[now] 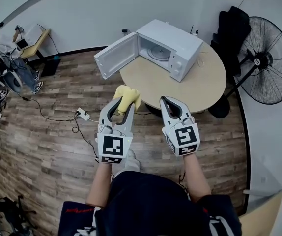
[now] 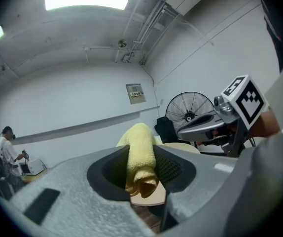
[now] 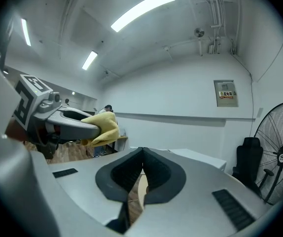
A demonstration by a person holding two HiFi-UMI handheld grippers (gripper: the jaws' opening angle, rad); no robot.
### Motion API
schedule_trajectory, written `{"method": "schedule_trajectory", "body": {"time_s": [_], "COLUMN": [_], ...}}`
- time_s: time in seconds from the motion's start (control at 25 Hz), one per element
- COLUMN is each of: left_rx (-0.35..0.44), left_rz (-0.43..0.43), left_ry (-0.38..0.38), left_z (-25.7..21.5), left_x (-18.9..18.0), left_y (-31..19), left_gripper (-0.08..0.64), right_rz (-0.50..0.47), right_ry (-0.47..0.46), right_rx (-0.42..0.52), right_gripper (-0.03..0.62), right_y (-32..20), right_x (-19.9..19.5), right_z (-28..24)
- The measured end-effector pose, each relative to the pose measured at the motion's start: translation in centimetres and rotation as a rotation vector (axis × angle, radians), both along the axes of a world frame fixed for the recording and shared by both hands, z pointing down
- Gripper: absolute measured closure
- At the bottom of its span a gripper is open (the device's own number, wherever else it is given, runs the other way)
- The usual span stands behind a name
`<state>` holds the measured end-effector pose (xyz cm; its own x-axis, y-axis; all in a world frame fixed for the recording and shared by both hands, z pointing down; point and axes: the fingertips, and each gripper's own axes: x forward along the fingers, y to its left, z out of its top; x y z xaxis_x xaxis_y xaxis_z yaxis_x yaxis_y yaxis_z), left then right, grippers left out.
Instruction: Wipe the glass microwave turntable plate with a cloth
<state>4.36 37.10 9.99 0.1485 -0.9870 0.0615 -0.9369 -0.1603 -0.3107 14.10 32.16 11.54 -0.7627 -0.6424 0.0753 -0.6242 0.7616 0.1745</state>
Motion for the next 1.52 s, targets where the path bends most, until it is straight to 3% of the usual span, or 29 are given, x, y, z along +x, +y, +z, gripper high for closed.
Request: {"method": "schedule_trajectory", "body": {"time_s": [0.84, 1.2, 1.52], "left_rx": [-0.002, -0.054, -0.058], "left_rz": [0.129, 0.148, 0.169], "left_ry": [-0.011, -0.014, -0.022], "left_z": [-0.9, 2.0, 2.3], "left_x": [-14.2, -15.6, -13.6], "left_y": [-12.7, -16.7, -21.5], "left_gripper": [0.433, 0.433, 0.433], "right_rz": [0.119, 0.126, 0.144], "right_ry": [0.031, 0.087, 0.085], "right_rx": [-0.002, -0.061, -0.089], "right_gripper": [0.582, 0.583, 0.582], "right_y": [-11.7, -14.8, -19.5], "right_x": [-13.7, -15.5, -13.6], "right_z": [-0.4, 3.1, 4.1]}}
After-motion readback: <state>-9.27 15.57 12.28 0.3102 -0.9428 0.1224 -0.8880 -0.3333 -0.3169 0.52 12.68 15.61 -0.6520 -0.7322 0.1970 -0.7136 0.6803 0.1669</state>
